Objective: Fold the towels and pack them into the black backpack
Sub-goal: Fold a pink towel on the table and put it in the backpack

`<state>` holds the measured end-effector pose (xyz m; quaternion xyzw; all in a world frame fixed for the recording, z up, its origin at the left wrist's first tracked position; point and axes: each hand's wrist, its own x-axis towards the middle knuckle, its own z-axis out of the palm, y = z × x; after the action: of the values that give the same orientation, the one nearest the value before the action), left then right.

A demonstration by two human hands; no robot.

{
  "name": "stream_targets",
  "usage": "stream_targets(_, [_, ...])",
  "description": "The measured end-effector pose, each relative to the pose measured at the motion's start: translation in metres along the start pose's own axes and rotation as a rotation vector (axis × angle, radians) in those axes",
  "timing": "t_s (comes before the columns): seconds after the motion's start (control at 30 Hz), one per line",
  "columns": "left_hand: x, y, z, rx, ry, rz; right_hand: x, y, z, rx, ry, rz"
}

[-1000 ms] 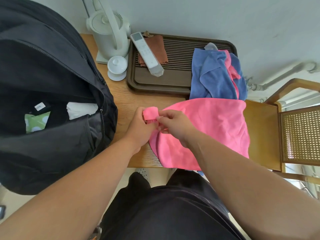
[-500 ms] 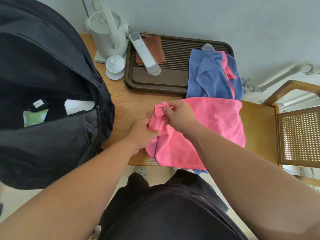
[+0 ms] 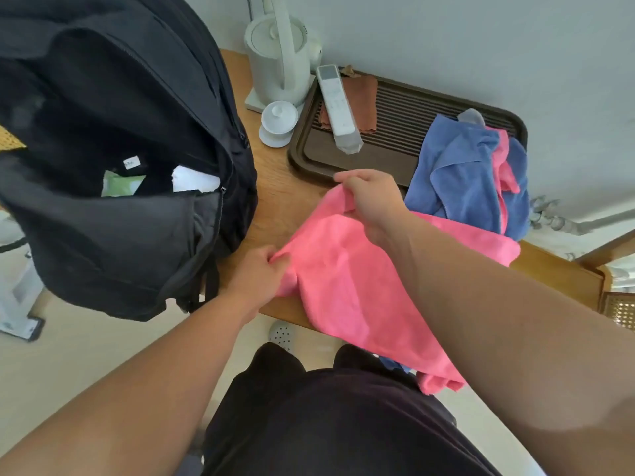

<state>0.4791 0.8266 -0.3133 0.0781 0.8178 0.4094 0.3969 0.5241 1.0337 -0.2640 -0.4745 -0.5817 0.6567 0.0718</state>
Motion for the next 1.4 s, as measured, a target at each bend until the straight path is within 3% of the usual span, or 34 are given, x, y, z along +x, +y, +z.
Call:
stream_targets(0.13, [0.002, -0.009, -0.006, 0.101, 0.007, -0.046, 0.01, -0.007, 0.013, 0.005, -0.035, 0.013])
stream_targets(0.27, [0.002, -0.026, -0.008, 0.198, -0.108, -0.125, 0.014, 0.001, 0.021, -0.034, -0.031, 0.04])
stream_targets(0.37, [0.002, -0.035, -0.011, 0.254, -0.035, -0.159, 0.021, 0.01, 0.023, -0.081, -0.017, 0.088])
stream_targets(0.53, [-0.001, -0.029, -0.026, 0.23, 0.046, -0.025, 0.032, 0.017, 0.025, -0.212, -0.027, 0.11])
stream_targets(0.67, [-0.005, -0.022, -0.036, 0.708, 0.08, 0.153, 0.035, 0.015, 0.036, -0.234, -0.058, 0.096])
stream_targets(0.77, [-0.006, -0.017, -0.037, 0.835, 0.074, 0.158, 0.03, 0.015, 0.045, -0.265, -0.119, 0.093])
stream_targets(1.07, [-0.006, -0.027, -0.02, 0.624, -0.083, 0.112, 0.018, 0.019, 0.01, -0.247, -0.002, 0.067])
stream_targets(1.23, [-0.019, -0.009, 0.014, 0.344, -0.373, 0.178, 0.011, 0.023, -0.046, -0.205, 0.083, 0.052])
stream_targets(1.4, [-0.036, 0.021, 0.063, 0.272, -0.558, 0.181, 0.0, 0.024, -0.096, -0.236, 0.053, 0.013])
